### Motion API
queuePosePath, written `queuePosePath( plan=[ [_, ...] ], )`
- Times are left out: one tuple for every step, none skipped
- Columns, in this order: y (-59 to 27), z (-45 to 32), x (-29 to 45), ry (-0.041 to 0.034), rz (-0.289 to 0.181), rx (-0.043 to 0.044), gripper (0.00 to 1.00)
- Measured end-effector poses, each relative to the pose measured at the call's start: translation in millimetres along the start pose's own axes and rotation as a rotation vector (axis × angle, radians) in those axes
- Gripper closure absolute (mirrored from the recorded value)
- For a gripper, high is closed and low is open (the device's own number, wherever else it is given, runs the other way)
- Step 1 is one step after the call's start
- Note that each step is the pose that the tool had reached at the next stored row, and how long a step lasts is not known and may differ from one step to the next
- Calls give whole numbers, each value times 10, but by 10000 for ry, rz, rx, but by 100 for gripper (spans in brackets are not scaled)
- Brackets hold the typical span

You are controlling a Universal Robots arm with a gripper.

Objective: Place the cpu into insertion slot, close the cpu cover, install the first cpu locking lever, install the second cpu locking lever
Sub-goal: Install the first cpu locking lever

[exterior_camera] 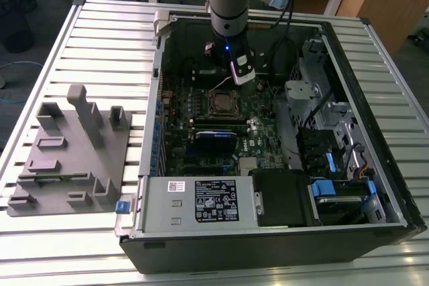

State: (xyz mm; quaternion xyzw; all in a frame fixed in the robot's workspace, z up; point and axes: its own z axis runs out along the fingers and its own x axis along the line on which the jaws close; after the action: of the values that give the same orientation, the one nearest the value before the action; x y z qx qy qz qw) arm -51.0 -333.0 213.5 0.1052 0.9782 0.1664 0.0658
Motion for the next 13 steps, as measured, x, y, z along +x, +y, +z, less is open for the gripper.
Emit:
queuePosePath(
  plan=[
    [0,0,0,0,0,0,89],
    [0,0,0,1,0,0,89],
    [0,0,0,0,0,0,89],
    [0,-1,0,1,0,0,89],
    [0,-1,2,-1,4,1,89],
    [0,-2,4,-4,13,2,89],
    [0,-2,6,-5,16,5,89],
    [2,-1,6,-8,13,18,89],
    [2,-2,6,-12,10,39,89],
    [3,-6,6,-15,7,59,89],
    [6,-16,5,-17,5,74,89],
    [12,-32,3,-18,4,72,89],
    [22,-56,1,-18,4,71,89]
  ],
)
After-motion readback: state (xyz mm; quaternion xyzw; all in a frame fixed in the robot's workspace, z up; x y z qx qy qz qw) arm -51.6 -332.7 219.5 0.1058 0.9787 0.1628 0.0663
